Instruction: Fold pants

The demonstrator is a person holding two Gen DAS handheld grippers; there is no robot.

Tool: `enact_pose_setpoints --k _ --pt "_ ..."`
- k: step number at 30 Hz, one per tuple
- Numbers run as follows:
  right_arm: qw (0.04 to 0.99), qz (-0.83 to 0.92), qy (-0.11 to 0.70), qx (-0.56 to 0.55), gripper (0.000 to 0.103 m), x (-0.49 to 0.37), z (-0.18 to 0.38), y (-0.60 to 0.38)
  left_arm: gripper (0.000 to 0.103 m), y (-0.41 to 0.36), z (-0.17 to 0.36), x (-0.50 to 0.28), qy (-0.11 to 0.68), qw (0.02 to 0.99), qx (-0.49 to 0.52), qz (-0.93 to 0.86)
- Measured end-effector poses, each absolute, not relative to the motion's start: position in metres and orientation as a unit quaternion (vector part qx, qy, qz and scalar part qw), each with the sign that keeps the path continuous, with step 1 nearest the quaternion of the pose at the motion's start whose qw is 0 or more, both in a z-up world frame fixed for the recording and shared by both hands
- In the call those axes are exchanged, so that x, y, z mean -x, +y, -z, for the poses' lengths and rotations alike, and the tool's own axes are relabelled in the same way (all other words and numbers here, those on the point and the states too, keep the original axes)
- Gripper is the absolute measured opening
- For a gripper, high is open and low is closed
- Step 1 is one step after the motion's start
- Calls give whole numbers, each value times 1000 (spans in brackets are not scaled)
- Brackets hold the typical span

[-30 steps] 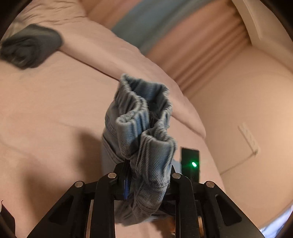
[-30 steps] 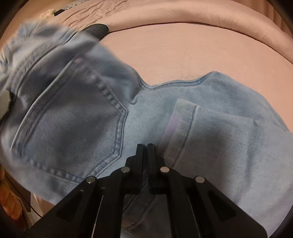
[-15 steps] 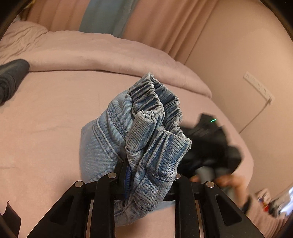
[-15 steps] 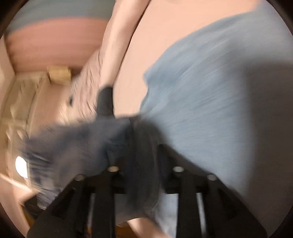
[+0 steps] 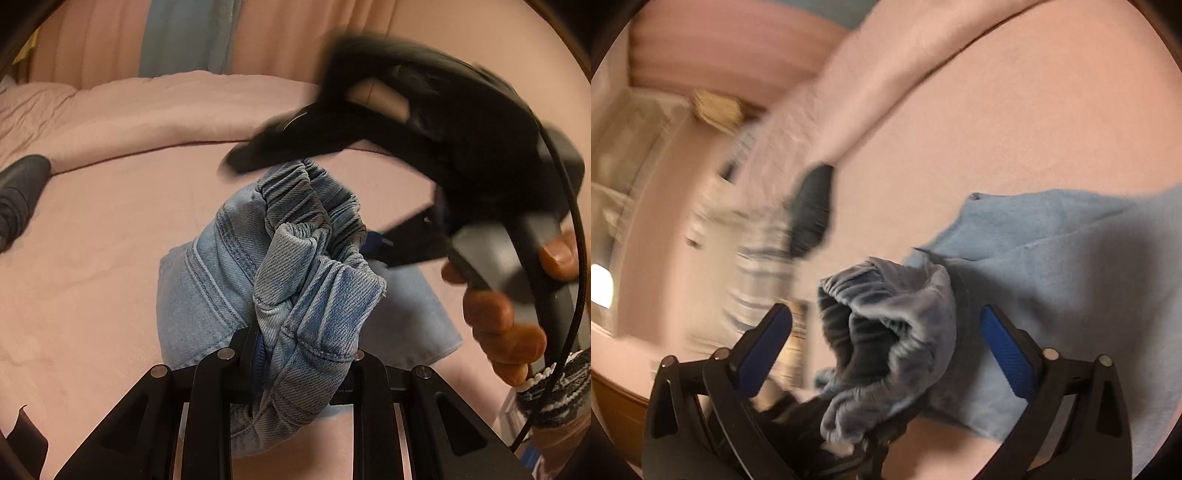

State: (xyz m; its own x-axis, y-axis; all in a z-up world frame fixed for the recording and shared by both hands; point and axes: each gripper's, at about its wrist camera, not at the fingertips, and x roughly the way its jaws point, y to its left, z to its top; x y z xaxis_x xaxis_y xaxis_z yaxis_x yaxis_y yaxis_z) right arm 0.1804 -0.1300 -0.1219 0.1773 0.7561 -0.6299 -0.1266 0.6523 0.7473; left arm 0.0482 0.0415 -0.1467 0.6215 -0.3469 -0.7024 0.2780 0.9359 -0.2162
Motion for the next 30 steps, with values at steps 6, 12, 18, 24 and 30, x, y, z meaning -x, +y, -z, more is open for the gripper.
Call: enact_pose_setpoints --k 6,12,18,24,30 --pt "724 -308 570 -237 42 -195 116 -121 21 37 126 -45 384 906 30 174" --pt "718 -344 553 -247 42 -199 84 -154 21 2 98 -41 361 911 -4 199" --pt "710 -346 554 -264 42 -207 96 -201 21 -56 116 -56 386 895 -48 217" --pt "699 -326 562 -299 43 -207 138 -253 23 -92 148 -71 430 873 -69 219" --pt "692 -319 558 -329 43 -198 159 -282 24 -109 154 -85 437 866 -84 227"
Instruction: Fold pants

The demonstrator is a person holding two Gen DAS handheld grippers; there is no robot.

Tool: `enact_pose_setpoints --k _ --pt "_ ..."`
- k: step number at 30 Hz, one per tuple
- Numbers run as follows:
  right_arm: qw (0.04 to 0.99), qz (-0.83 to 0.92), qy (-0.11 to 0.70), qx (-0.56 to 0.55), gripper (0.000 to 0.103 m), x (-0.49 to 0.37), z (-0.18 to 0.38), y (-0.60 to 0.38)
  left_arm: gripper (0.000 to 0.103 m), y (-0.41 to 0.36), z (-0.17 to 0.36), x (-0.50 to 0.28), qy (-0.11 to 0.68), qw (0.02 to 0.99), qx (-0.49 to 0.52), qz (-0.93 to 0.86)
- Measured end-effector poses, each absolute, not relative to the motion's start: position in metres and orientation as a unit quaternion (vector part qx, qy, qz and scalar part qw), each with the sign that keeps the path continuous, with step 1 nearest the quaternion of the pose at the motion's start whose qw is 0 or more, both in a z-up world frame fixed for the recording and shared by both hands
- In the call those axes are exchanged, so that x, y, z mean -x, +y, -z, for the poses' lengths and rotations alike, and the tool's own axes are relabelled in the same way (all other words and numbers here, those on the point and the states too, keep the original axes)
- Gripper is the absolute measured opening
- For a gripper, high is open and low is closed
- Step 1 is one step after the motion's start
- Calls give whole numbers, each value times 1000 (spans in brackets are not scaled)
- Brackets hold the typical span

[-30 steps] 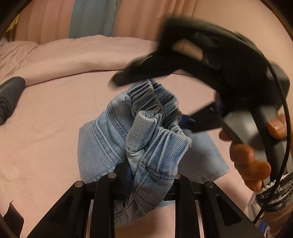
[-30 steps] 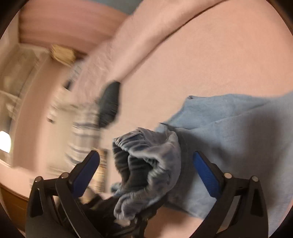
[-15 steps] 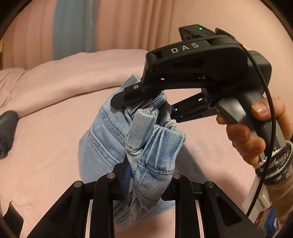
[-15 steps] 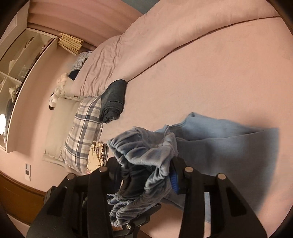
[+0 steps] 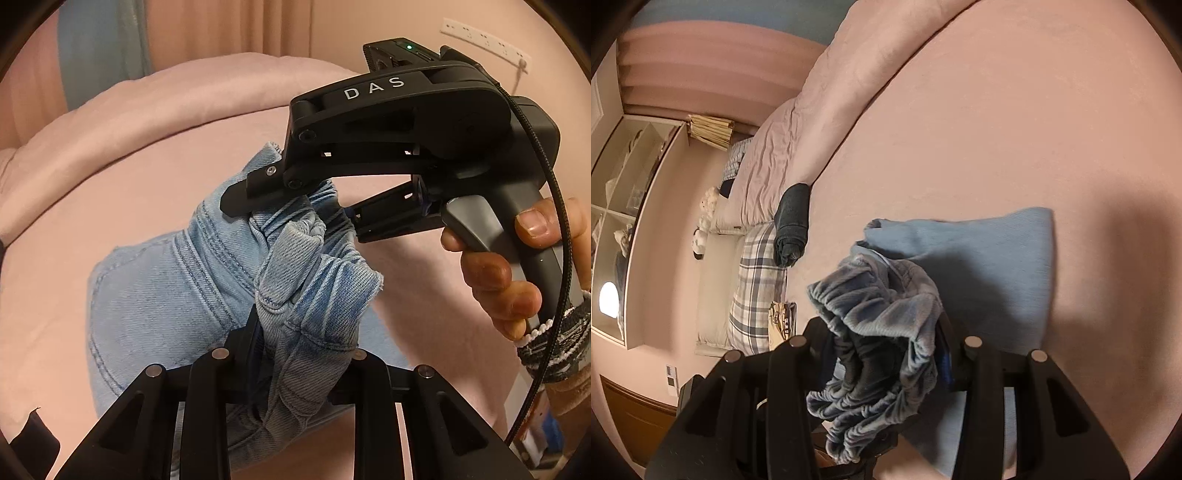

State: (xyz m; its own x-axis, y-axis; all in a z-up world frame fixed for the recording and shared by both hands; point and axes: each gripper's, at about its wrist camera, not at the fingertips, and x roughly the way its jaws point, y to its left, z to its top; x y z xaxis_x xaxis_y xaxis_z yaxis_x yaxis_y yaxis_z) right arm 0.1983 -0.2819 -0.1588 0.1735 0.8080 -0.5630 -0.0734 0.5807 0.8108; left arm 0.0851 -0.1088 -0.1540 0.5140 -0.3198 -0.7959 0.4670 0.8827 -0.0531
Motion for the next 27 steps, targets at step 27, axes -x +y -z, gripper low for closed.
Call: enact_pose_setpoints --k 27 --pt "762 -254 530 -274 67 -185 165 -313 66 -114 160 -77 451 852 -46 260"
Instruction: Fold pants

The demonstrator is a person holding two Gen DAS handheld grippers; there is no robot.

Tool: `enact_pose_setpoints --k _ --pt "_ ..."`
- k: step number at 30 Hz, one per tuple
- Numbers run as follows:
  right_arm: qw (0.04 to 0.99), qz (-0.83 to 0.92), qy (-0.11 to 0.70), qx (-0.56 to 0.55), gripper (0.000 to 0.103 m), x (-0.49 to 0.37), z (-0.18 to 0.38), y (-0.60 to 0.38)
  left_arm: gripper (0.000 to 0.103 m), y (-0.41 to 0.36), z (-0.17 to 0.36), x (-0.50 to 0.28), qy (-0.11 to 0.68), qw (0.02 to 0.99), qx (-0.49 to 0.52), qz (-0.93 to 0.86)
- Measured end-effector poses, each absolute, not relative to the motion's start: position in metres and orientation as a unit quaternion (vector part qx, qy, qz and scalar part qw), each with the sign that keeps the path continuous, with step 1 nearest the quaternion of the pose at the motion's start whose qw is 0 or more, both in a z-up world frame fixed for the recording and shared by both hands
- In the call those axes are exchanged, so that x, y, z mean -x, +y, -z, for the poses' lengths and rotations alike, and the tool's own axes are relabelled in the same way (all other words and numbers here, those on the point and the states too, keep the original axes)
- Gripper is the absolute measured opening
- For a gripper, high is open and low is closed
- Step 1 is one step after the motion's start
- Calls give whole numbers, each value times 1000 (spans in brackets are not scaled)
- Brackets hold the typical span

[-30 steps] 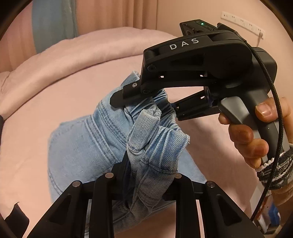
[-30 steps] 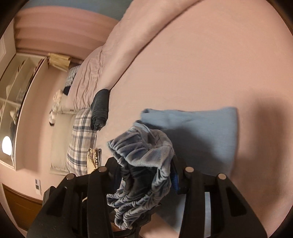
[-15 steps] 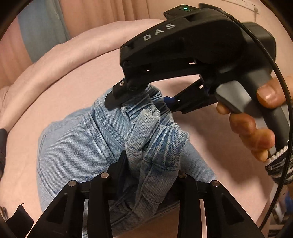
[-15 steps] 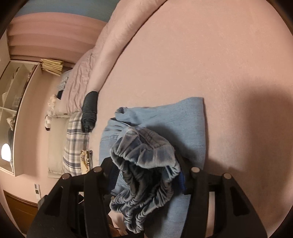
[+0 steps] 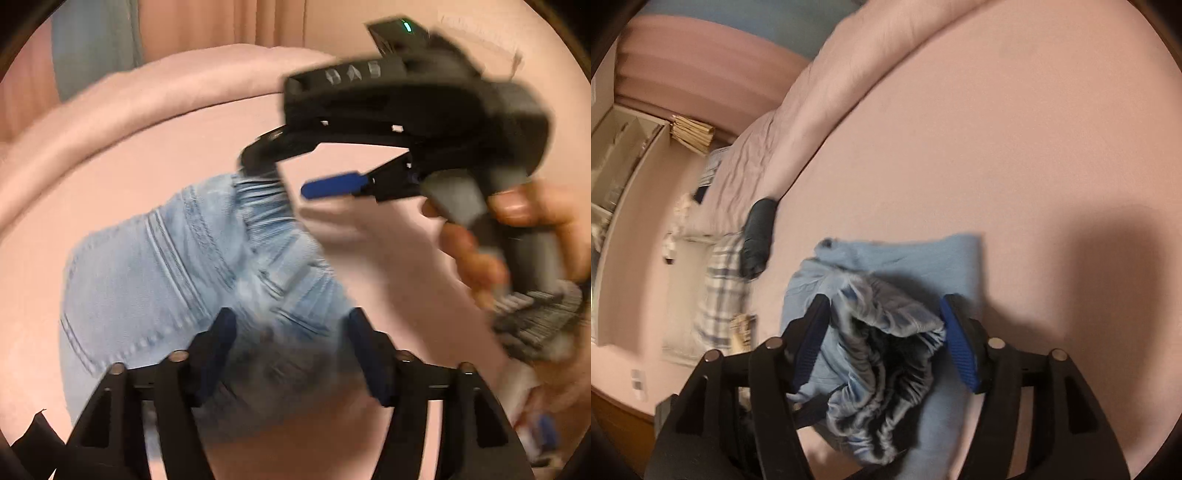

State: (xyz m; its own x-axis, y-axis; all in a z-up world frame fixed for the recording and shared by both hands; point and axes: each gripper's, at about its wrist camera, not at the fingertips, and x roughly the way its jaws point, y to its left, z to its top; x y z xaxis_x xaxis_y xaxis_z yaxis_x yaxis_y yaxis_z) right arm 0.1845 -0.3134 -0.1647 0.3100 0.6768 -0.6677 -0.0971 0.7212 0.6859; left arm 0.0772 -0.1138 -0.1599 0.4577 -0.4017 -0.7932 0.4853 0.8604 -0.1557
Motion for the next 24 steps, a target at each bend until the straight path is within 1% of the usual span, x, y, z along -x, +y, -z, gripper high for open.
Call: enact_pose_setpoints --k 2,5,7,9,11,14,16,18,20,21,22,23,24 --pt "800 -217 504 -241 68 -177 141 -324 66 -95 142 -68 442 849 7 291" --pt "827 -233 465 -212 67 -165 105 -324 68 -47 112 -60 401 867 64 291" --pt "837 -256 447 -182 62 -155 83 -310 69 -21 105 -66 388 885 66 247" --pt "835 -283 444 -158 55 -148 73 -290 69 6 107 -79 396 892 82 200" --pt "830 -299 450 -136 52 -145 71 -269 69 28 114 -90 406 890 109 178" --pt "833 -301 454 -97 50 -147 78 -241 69 28 129 -93 415 884 114 184" --pt "827 -299 469 -81 48 -150 91 -231 69 20 147 -92 427 882 79 182" --pt "830 -271 486 -49 48 -149 111 -230 69 6 177 -91 454 874 37 170" --pt "825 -241 511 -29 42 -144 137 -236 69 -1 197 -80 440 883 -6 164" --pt "816 -238 526 -35 32 -139 153 -242 69 -4 197 -74 420 891 -23 169" --pt "819 -232 524 -36 24 -133 164 -249 69 -4 196 -73 416 892 -25 173" --pt "829 -233 507 -35 21 -127 164 -255 69 -1 195 -76 421 889 -17 179" --pt "835 -241 493 -41 21 -124 164 -261 69 3 193 -81 430 883 -2 187"
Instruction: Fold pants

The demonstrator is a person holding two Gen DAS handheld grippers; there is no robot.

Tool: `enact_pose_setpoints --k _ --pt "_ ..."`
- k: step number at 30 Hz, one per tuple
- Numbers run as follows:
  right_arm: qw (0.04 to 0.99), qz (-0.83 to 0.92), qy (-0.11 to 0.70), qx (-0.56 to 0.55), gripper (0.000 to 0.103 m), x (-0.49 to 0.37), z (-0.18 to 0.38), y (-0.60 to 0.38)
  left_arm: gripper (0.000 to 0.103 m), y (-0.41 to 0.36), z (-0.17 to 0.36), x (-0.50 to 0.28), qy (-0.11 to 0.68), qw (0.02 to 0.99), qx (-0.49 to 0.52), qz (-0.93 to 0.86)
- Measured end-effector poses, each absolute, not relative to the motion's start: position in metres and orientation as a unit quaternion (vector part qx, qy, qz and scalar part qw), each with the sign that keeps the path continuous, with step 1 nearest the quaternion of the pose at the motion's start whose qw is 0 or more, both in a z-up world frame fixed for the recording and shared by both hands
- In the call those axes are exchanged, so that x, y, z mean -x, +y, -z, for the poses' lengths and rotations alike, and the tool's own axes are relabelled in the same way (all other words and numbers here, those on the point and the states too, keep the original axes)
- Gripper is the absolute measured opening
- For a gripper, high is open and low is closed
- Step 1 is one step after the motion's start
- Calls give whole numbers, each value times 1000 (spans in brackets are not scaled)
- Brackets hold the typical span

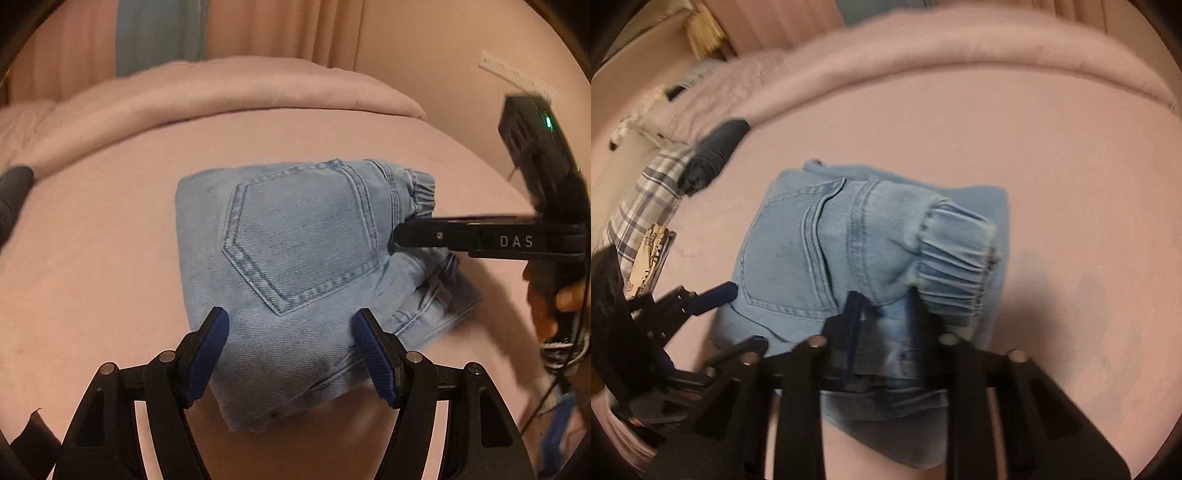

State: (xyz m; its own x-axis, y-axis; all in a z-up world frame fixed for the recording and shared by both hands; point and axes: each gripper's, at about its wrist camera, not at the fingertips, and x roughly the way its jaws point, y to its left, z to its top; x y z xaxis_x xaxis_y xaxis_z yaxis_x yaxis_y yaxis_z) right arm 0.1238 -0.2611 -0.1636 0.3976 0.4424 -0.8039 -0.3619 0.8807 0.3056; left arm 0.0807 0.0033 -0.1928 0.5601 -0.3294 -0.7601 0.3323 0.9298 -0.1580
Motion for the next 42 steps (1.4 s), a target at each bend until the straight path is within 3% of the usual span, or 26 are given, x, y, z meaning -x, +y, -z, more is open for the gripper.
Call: enact_pose_setpoints --k 3,7,12,15,19,22,24,27,28,33,40,41,42 --pt "819 -253 508 -81 24 -135 160 -273 69 16 185 -90 445 875 25 186" --pt "821 -265 493 -110 38 -140 128 -277 69 -1 165 -88 419 879 43 223" --pt "843 -269 455 -102 38 -154 98 -262 69 -55 165 -93 417 868 35 269" --pt "838 -238 485 -78 31 -172 124 -249 69 -83 199 -108 473 832 37 287" --pt "823 -216 518 -91 27 -188 166 -257 70 -95 205 -93 441 853 -18 279" --pt "818 -218 523 -97 28 -190 160 -260 70 -76 192 -92 452 841 19 297" --pt "817 -219 526 -91 33 -190 149 -256 70 -52 178 -85 439 843 62 303" --pt "821 -250 505 -93 65 -185 126 -246 70 -9 162 -73 416 856 110 287" --pt "821 -261 499 -90 69 -185 121 -240 71 5 160 -68 411 859 124 279" --pt "804 -302 510 -52 69 -201 123 -189 75 78 183 -55 431 860 191 195" --pt "770 -336 542 25 65 -228 147 -109 75 78 208 -56 469 819 262 202" --pt "765 -336 548 42 65 -232 151 -99 74 76 210 -57 469 815 270 209" --pt "760 -337 553 56 61 -235 156 -90 65 76 212 -57 470 811 273 214"
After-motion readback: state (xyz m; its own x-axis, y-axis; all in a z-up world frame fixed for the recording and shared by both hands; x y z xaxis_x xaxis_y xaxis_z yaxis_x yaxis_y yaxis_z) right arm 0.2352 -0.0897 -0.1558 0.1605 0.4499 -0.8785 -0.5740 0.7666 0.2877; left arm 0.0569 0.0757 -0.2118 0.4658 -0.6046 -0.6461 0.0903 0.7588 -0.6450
